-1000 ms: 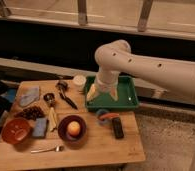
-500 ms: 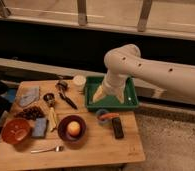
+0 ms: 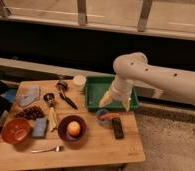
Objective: Place pepper in red bowl
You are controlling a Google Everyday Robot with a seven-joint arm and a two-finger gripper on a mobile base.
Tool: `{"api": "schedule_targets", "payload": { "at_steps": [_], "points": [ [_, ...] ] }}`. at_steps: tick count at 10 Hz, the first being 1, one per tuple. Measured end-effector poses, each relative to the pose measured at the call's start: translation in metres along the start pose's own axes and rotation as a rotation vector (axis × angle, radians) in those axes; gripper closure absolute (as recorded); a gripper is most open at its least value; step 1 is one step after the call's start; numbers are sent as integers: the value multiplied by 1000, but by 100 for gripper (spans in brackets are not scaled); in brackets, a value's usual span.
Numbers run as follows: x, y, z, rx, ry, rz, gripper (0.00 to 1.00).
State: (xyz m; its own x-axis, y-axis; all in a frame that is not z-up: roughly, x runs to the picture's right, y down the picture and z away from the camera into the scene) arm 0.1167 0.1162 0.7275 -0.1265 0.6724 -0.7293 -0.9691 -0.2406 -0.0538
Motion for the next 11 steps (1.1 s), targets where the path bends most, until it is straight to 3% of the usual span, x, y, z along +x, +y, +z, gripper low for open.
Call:
{"api": "schedule_targets", "payload": {
  "at_steps": [1,3,8,11],
  "points": [
    [1,-12,9,-23,28,25,20],
    [-1,-8,19,-62,52,37,20],
    [-11,5,35,-154,54,55,20],
    [-19,13,44,-184,49,50,20]
  ]
}}
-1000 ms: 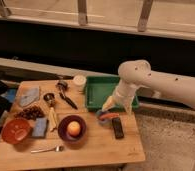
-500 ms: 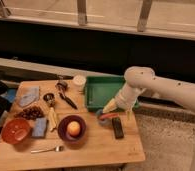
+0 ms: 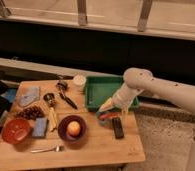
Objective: Place pepper in red bowl
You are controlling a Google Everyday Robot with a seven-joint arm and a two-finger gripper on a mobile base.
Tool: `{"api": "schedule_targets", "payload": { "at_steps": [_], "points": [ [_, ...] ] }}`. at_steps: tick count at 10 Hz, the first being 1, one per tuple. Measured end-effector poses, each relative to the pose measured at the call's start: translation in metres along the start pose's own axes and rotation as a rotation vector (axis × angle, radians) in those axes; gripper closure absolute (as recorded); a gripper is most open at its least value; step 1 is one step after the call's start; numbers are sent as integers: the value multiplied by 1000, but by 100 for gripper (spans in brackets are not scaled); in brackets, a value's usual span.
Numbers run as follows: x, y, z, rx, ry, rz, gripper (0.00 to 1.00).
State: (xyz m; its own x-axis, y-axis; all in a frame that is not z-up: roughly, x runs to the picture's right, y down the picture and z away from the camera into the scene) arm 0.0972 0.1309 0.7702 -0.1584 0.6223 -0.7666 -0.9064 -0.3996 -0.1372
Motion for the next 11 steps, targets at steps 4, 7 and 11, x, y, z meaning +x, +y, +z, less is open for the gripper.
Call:
{"api": "schedule_targets", "payload": {
  "at_steps": [4,7,11],
  "points": [
    [-8,7,13,-22,4,-17,20],
    [-11,13,20,-25,2,-30,42],
    [-6,16,19,-9,-4,-41,83]
  ]
}}
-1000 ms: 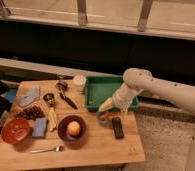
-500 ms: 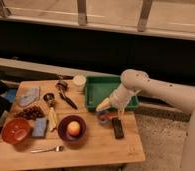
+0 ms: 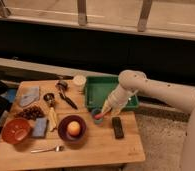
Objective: Place pepper in red bowl
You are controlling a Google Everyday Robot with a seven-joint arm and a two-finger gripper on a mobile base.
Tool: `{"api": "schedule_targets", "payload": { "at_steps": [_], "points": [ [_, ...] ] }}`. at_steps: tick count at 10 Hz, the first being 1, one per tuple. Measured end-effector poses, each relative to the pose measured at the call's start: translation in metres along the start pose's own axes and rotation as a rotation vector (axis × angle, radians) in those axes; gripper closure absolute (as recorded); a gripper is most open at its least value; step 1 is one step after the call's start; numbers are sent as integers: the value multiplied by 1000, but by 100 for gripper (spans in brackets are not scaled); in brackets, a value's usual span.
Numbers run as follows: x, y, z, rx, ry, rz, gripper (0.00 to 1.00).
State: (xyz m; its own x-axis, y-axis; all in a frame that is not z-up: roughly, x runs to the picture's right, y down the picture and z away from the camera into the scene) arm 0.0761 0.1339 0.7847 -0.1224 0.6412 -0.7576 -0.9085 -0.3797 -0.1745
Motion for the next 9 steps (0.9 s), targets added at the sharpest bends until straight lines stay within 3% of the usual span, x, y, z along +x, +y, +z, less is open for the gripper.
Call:
{"api": "schedule_targets", "payload": {
  "at_steps": [2,4,9],
  "points": [
    [2,2,-8,9,-15,-7,98],
    [6,12,-30,25,-51,-29,100],
    [23,64,-120,54,-174,-158,100]
  ]
}}
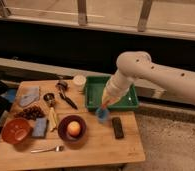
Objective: Place pepper in red bowl
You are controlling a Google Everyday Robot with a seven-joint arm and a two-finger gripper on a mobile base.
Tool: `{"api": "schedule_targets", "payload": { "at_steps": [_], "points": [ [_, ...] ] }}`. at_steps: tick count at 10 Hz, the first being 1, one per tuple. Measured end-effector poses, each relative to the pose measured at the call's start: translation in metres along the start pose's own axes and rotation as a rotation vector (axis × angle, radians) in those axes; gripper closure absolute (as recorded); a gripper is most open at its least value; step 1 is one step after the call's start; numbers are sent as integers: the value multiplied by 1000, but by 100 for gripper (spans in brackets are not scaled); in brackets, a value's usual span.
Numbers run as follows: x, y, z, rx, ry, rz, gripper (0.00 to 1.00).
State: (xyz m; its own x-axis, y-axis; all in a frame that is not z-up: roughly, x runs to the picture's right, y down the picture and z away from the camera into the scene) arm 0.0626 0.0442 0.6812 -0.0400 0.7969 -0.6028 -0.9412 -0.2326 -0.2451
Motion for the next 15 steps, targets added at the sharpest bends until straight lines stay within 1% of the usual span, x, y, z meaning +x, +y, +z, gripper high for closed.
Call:
{"api": "schedule_targets", "payload": {
  "at_steps": [1,2,3,4,5,7,8,13,14,15],
  "points": [
    [-3,13,-11,-15,-23,-37,100],
    [-7,26,-15,-36,-33,-67,100],
    [-13,45,-16,-68,-40,-104,100],
    [-21,70,-12,-112,-39,-153,100],
    [-27,89,-8,-141,-32,-184,100],
    [-38,139,2,-199,4,-279,100],
    [-39,143,3,-203,8,-288,100],
    [-40,141,2,-201,8,-285,100],
    [-40,143,3,-197,9,-292,100],
    [-38,149,4,-192,12,-319,100]
  ]
}}
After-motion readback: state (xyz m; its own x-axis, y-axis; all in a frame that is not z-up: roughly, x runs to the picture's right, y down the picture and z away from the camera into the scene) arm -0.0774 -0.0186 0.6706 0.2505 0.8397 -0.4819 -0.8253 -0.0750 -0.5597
